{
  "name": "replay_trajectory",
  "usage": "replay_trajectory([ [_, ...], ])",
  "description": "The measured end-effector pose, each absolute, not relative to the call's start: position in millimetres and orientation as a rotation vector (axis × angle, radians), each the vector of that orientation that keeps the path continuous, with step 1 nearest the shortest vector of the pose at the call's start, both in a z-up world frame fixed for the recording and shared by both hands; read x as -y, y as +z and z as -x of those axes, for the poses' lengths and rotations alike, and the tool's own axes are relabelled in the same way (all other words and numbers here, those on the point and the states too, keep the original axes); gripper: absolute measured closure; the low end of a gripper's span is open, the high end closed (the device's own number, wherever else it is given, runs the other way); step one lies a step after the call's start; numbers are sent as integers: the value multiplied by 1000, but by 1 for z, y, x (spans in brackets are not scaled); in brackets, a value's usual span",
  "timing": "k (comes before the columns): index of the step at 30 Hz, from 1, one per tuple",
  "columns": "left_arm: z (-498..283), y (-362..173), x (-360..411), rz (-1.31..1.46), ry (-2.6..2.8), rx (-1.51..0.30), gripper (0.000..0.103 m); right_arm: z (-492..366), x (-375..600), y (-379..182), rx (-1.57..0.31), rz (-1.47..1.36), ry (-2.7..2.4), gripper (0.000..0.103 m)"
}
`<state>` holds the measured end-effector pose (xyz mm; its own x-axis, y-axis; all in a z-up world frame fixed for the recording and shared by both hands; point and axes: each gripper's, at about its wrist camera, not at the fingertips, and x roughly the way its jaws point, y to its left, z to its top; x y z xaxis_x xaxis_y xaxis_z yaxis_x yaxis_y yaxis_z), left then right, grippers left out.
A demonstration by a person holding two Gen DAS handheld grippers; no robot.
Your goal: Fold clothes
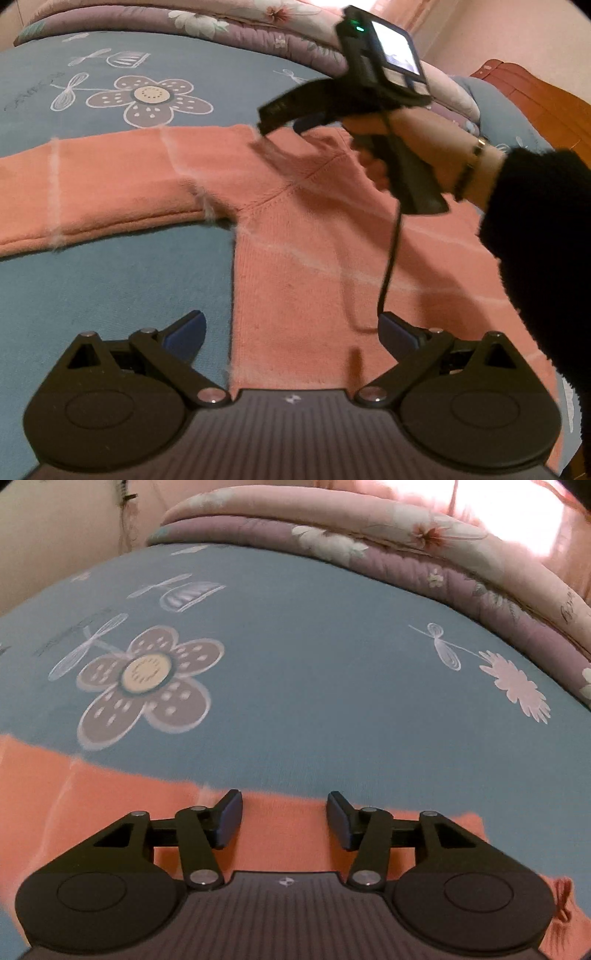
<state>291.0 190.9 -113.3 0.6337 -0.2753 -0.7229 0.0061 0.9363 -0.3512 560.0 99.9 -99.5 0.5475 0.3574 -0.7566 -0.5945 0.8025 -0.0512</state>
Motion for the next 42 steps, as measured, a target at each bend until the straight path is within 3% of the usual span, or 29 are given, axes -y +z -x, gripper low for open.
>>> replay_trajectory([
  [4, -288, -112, -189, 323, -165, -873, 4, -560, -90, -83, -805, 239, 571, 46],
  [9, -283, -108, -192, 339, -161, -862, 4, -542, -63, -68, -844, 208, 556, 37],
  [14, -281, -106, -191, 341, -167, -859, 4, -554, -45, -87, -921, 179, 482, 37],
  [17, -283, -109, -191, 334, -166, -866, 4, -566, -43, -98, -919, 130, 486, 28],
  [20, -285, -111, -191, 334, -157, -875, 4, -574, -56, -103, -895, 167, 479, 22],
  [27, -284, -111, -193, 340, -155, -874, 4, -535, -99, -80, -859, 351, 504, 22],
  [30, -284, -110, -191, 335, -151, -875, 4, -526, -125, -91, -860, 521, 439, 22],
  [36, -283, -110, -192, 334, -155, -875, 4, -525, -172, -99, -848, 602, 329, 21],
  [40, -282, -110, -196, 341, -147, -873, 4, -499, -207, -88, -827, 644, 532, 20],
  [42, -281, -109, -198, 337, -138, -871, 4, -486, -213, -78, -800, 654, 609, 15],
])
